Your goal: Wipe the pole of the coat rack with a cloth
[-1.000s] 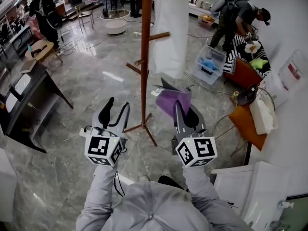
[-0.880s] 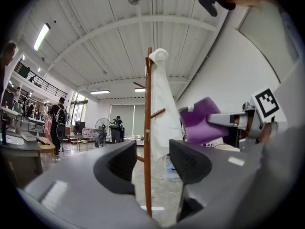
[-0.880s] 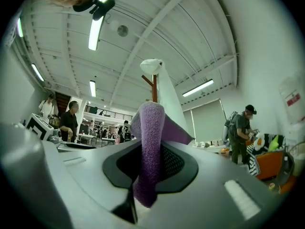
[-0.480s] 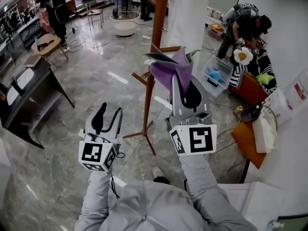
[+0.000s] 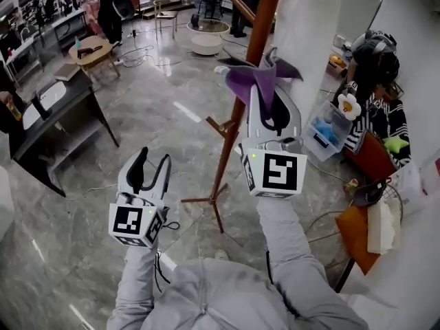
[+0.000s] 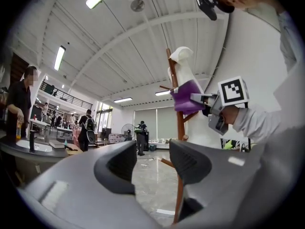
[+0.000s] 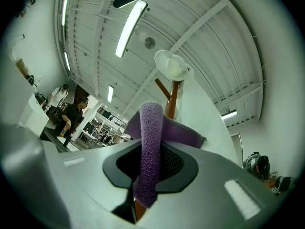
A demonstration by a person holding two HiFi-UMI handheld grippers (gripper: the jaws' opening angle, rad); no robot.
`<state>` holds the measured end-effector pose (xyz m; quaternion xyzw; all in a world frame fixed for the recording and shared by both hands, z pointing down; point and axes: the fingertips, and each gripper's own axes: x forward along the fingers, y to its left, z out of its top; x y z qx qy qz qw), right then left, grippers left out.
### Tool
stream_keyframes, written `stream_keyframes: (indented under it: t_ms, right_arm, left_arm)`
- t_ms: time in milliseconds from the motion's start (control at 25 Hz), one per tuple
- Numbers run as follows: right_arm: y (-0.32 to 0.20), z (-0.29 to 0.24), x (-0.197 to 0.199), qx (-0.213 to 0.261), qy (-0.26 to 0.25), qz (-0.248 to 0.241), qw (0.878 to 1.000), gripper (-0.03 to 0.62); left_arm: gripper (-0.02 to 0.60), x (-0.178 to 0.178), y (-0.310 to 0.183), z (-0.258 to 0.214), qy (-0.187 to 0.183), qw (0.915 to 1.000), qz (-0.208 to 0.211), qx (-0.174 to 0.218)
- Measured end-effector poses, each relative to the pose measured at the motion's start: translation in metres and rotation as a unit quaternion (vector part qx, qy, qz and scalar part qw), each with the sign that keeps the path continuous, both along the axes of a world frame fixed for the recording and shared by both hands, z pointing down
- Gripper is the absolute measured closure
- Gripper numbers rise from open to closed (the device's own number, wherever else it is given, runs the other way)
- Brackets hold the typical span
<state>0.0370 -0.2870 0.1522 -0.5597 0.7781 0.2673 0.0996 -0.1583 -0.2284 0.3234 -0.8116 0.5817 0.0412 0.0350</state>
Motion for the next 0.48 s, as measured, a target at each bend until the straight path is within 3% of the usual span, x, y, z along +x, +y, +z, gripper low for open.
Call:
stream_keyframes:
  t_ms: [240, 480]
  right_arm:
    - [-0.038, 0.015, 0.001, -0.017, 0.033, 0.020, 0.999, 0.540]
    - [-0.053, 0.051, -0.002, -0.043, 0.078, 0.026, 0.996, 0.540]
  left_arm:
    - [0.351, -0.010, -0.008, 0.001, 0.000, 0.9996, -0.027, -0.004]
    - [0.351, 0.000, -0.013, 0.009, 0.000, 0.9996, -0.027, -0.010]
